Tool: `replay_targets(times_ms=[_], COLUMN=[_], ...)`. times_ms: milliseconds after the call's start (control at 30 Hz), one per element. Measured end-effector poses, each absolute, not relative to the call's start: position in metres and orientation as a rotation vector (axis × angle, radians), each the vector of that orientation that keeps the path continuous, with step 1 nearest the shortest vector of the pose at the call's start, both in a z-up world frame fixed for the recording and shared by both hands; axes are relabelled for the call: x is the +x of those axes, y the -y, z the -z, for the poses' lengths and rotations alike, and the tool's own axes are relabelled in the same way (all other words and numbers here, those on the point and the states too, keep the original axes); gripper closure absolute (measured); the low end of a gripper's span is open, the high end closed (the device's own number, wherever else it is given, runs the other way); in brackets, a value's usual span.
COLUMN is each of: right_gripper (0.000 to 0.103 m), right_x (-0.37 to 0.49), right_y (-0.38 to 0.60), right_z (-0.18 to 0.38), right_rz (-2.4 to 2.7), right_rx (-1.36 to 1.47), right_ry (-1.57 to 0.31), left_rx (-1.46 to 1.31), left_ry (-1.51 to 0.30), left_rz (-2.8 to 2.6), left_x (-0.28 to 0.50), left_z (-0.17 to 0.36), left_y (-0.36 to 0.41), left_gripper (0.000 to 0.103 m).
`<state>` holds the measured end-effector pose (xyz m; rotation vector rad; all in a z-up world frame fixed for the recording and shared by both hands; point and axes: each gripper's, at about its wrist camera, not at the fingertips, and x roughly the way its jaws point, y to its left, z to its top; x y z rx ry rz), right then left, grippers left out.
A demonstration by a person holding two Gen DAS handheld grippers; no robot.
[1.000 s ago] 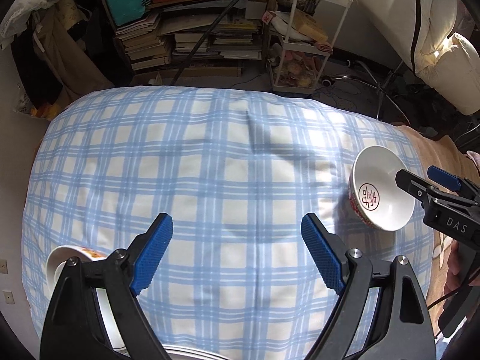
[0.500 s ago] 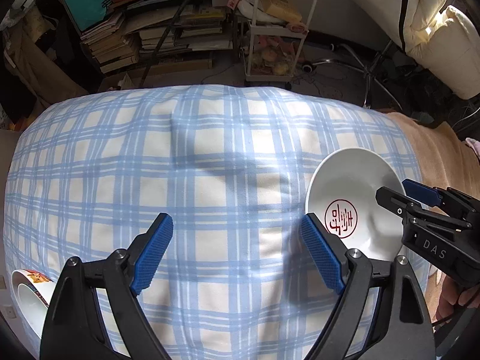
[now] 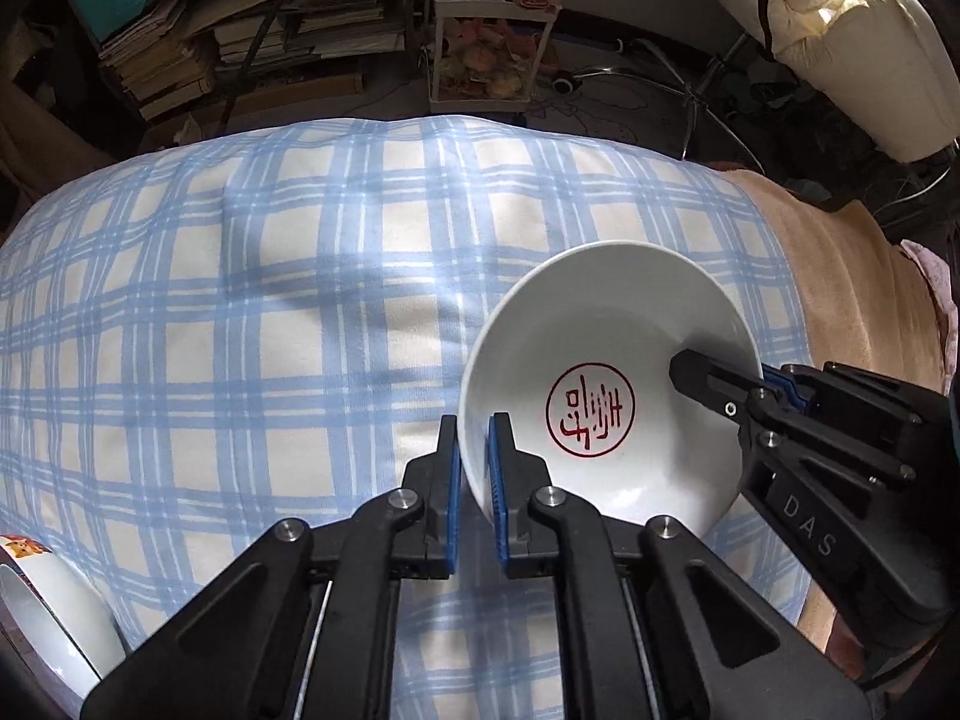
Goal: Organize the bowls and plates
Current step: 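Carry the red-print bowl with both grippers toward the nested white bowls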
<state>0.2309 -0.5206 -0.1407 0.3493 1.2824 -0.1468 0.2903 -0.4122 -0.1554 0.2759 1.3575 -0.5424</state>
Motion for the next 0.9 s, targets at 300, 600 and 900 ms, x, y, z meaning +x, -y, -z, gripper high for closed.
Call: replay_targets(times_ms=[300,600,900], right_gripper=[0.096,0.096,0.096], right_x=[0.22,0.213,0.212], right_y=[0.511,0.482,0.435], right_z=[0.132,0.105,0.076], right_rz=[0.126,0.101,0.056], right_rx=[0.371,0.365,0.355], right_ry=[-1.27,-1.232,-1.183], left_rx=[0.256,0.256,0.246], left_ry=[-1.367,-1.324,-1.275], left_rz=[0.52,0.495,0.445], left_x=[0.279,0.27,0.262], left_z=[0.144,0.109,0.075], left_y=[0.395,0.36,0.306], left_gripper=[0.094,0.094,0.094])
